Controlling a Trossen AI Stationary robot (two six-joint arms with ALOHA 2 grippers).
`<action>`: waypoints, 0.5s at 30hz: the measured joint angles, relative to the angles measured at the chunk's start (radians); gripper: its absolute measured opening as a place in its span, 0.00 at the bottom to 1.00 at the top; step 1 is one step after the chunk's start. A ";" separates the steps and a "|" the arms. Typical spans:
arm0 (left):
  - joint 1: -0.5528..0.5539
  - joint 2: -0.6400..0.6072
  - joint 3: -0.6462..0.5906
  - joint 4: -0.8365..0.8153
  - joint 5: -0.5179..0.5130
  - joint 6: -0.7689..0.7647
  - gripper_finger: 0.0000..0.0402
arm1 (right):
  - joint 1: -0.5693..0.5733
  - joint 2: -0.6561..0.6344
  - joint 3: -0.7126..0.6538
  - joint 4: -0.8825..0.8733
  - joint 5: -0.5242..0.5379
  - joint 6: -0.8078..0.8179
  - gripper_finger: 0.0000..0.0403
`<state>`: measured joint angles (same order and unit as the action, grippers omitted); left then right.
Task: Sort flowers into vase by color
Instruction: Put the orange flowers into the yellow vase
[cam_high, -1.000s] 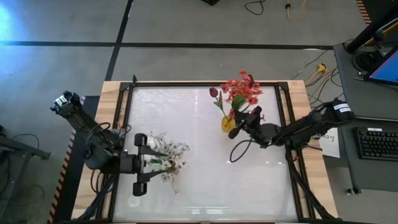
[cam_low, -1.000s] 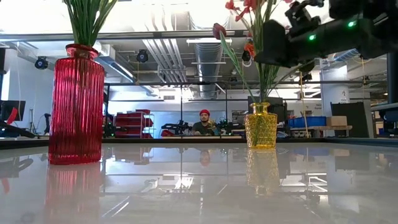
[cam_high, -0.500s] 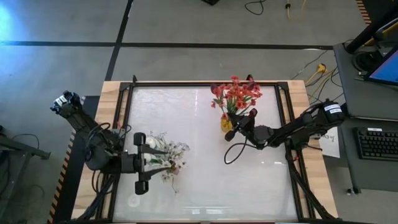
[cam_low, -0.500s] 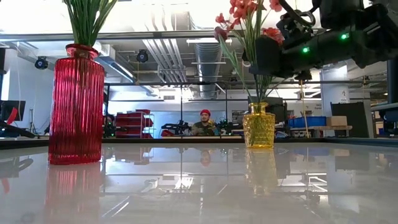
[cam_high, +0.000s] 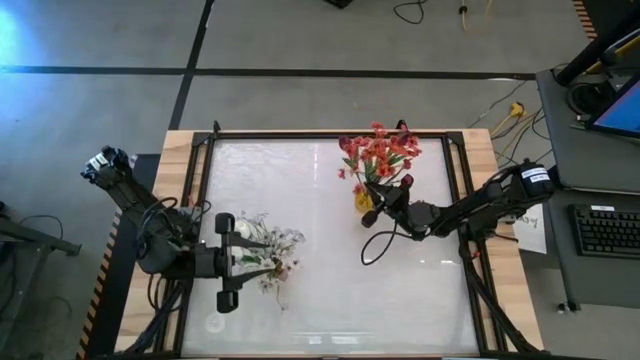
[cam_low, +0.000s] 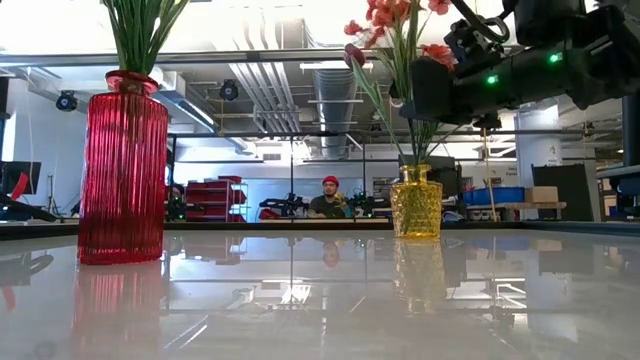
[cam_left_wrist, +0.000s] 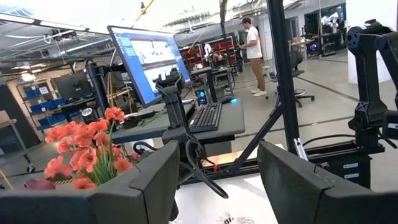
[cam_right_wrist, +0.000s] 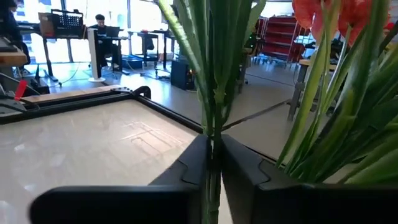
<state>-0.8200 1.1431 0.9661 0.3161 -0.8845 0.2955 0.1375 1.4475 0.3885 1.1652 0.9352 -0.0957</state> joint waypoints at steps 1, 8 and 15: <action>0.000 0.000 0.000 -0.001 0.000 -0.002 0.50 | 0.000 0.000 0.000 0.000 0.000 0.009 0.10; 0.000 0.000 0.000 -0.004 -0.001 -0.025 0.50 | 0.000 0.000 0.000 0.000 0.008 0.073 0.30; 0.000 0.000 0.000 -0.018 -0.081 -0.048 0.50 | 0.013 -0.004 0.000 0.000 0.009 0.089 0.44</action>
<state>-0.8200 1.1427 0.9661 0.2977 -0.9658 0.2479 0.1507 1.4438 0.3885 1.1648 0.9440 -0.0071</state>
